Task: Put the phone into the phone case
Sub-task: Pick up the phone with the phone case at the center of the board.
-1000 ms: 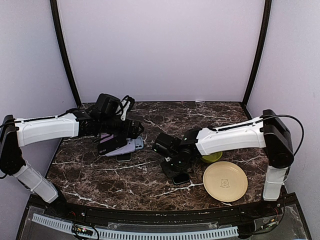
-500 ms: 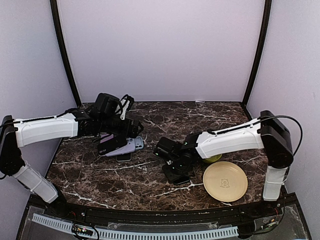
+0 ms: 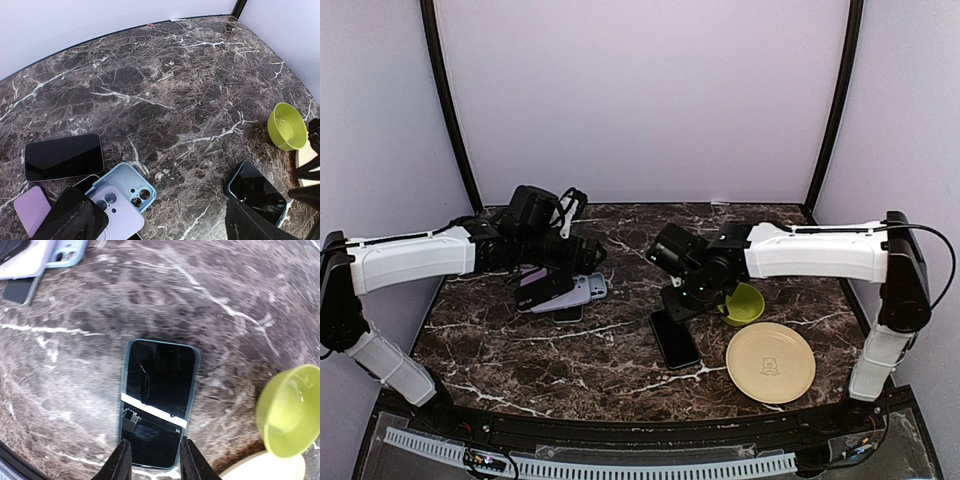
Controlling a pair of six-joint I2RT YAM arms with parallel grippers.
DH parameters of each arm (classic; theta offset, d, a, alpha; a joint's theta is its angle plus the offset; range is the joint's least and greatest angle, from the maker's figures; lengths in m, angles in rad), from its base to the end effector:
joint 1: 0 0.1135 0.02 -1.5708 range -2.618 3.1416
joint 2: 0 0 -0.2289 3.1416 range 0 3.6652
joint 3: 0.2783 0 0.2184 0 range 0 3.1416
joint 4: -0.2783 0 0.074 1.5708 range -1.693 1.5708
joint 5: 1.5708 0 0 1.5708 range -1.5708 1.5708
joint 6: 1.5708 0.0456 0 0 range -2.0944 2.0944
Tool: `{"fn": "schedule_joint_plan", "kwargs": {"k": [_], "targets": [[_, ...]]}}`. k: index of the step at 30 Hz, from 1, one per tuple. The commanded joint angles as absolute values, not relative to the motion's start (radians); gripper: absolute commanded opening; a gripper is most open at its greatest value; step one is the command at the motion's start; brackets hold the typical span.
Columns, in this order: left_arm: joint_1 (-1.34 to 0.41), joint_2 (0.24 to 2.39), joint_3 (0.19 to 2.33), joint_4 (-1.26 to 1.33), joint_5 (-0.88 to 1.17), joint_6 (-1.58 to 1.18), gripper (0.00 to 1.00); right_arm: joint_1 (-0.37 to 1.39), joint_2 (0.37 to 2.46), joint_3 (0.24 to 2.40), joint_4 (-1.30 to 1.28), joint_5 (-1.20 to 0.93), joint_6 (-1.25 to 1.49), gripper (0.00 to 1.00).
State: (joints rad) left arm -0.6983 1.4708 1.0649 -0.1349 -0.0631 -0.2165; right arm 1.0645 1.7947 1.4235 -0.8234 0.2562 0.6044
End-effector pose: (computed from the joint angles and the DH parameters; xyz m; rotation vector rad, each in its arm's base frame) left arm 0.2441 -0.2011 0.2519 0.4750 2.0942 -0.4758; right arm 0.1710 0.2845 0.2066 -0.5508 2.6422 0.1471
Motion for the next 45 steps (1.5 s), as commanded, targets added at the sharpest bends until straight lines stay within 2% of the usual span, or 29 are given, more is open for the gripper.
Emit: {"fn": "schedule_joint_plan", "kwargs": {"k": [1,17,25,27,28,29,30,31,39,45], "targets": [[-0.699,1.429,1.06,-0.12,-0.067,-0.203,0.93,1.021,1.804,1.336,-0.839,0.252,0.615,0.35],[-0.699,1.44,1.059,-0.12,-0.068,-0.201,0.93,1.023,1.889,1.143,-0.723,0.205,0.66,0.22],[-0.699,1.442,1.06,-0.12,-0.064,-0.201,0.93,1.06,1.924,1.208,-0.832,0.293,0.665,0.22],[-0.699,1.44,1.059,-0.12,-0.067,-0.201,0.93,1.069,1.922,1.274,-0.896,0.329,0.659,0.29],[-0.699,1.439,1.059,-0.12,-0.067,-0.2,0.93,1.074,1.915,1.31,-0.913,0.344,0.656,0.42],[-0.699,1.438,1.058,-0.12,-0.067,-0.201,0.93,1.082,1.903,1.342,-0.919,0.351,0.656,0.61],[-0.699,1.438,1.06,-0.12,-0.066,-0.199,0.93,1.089,1.89,1.367,-0.916,0.343,0.659,0.85],[-0.699,1.437,1.061,-0.12,-0.062,-0.198,0.93,1.093,1.88,1.383,-0.904,0.326,0.66,0.97],[-0.699,1.432,1.06,-0.119,-0.054,-0.198,0.93,1.1,1.876,1.325,-0.765,0.154,0.677,0.99],[-0.699,1.436,1.059,-0.118,-0.049,-0.197,0.93,1.1,1.908,1.289,-0.737,0.136,0.711,0.99]]}}
